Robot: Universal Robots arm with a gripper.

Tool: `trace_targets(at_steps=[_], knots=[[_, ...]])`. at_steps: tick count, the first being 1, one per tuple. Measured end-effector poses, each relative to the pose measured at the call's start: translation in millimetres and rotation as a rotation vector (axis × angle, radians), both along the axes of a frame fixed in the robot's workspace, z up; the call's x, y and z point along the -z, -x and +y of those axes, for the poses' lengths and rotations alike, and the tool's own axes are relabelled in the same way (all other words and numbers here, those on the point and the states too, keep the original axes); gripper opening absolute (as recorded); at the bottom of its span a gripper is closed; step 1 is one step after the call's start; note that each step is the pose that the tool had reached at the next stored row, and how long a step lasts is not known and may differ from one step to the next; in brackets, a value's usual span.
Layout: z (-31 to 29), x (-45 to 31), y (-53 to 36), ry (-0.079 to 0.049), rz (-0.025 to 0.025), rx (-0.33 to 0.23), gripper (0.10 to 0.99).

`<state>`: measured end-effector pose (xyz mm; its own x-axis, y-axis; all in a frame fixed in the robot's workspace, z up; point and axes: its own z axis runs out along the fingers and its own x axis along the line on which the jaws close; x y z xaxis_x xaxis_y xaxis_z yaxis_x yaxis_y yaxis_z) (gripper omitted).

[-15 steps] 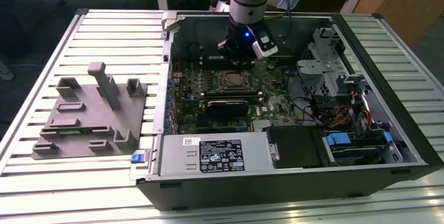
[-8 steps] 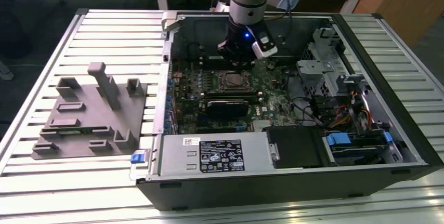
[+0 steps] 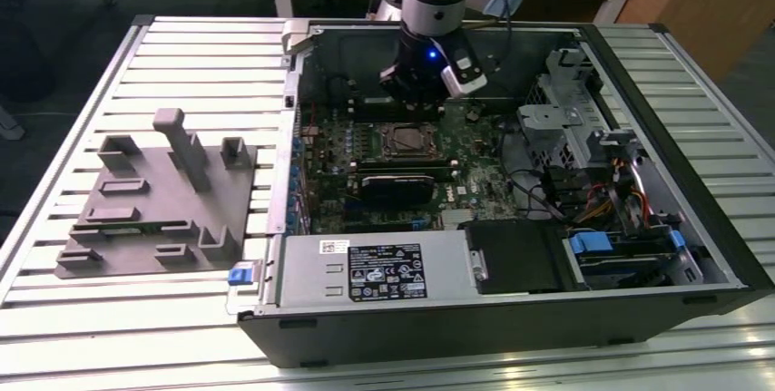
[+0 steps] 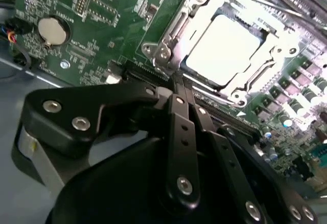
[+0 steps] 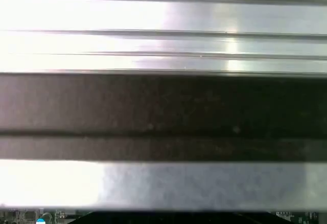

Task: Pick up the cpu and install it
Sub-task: 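Install the first cpu locking lever, then install the second cpu locking lever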

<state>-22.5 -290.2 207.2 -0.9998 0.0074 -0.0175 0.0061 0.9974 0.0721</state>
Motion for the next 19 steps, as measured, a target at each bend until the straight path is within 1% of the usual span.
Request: trace_targets(at_steps=[3,10,19], knots=[[-1.6,0.0,-0.1,0.000,-0.0001,0.000,0.106],[-3.2,0.0,-0.2,0.000,0.0001,0.000,0.106],[-9.2,0.0,-0.3,0.000,0.0000,0.000,0.106]])
